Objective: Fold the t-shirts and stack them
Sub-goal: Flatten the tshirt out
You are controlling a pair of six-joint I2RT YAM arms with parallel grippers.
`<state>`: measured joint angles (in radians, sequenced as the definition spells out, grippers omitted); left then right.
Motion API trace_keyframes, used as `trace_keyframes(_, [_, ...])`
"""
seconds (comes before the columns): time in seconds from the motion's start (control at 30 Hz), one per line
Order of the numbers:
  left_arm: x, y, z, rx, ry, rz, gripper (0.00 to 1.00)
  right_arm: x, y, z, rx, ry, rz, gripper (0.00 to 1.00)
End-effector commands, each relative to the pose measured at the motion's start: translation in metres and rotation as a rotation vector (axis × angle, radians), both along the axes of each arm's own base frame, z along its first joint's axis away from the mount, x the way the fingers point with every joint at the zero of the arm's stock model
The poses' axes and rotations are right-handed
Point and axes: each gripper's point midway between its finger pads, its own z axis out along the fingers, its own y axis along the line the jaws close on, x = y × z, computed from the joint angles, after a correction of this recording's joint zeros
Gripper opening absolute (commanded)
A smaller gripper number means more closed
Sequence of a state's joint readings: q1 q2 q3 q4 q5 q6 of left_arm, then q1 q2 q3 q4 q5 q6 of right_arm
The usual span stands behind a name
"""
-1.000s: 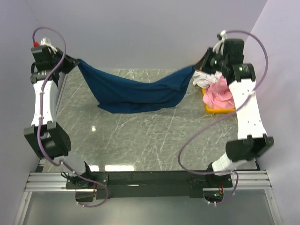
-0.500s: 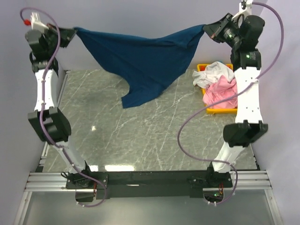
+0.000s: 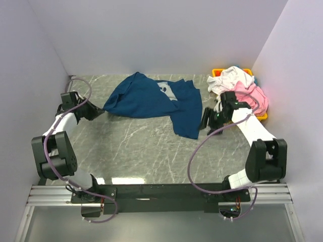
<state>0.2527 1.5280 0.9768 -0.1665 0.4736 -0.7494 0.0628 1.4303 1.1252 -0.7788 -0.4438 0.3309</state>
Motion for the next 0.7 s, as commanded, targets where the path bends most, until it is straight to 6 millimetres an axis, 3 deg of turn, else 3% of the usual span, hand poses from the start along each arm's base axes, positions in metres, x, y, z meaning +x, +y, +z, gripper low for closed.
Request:
trace_keyframes(0.0, [-0.005, -0.004, -0.001, 0.058, -0.012, -0.07, 0.0, -0.023, -0.008, -0.01, -0.046, 0.091, -0.001, 0.69])
trace_keyframes(0.17, [0.01, -0.005, 0.002, 0.063, -0.007, -0.109, 0.0, 0.007, -0.003, -0.015, -0.031, 0.074, -0.006, 0.72])
trace_keyframes(0.3, [0.019, -0.005, 0.008, 0.068, -0.021, -0.113, 0.0, 0.018, -0.016, -0.042, -0.119, 0.114, -0.029, 0.68])
trace_keyframes(0.5, [0.024, -0.007, 0.003, 0.045, -0.01, -0.12, 0.0, 0.015, -0.015, -0.07, -0.124, 0.185, -0.015, 0.54])
trace_keyframes(0.67, [0.026, -0.007, -0.003, 0.046, 0.0, -0.118, 0.0, 0.01, -0.004, -0.082, -0.123, 0.21, 0.01, 0.5])
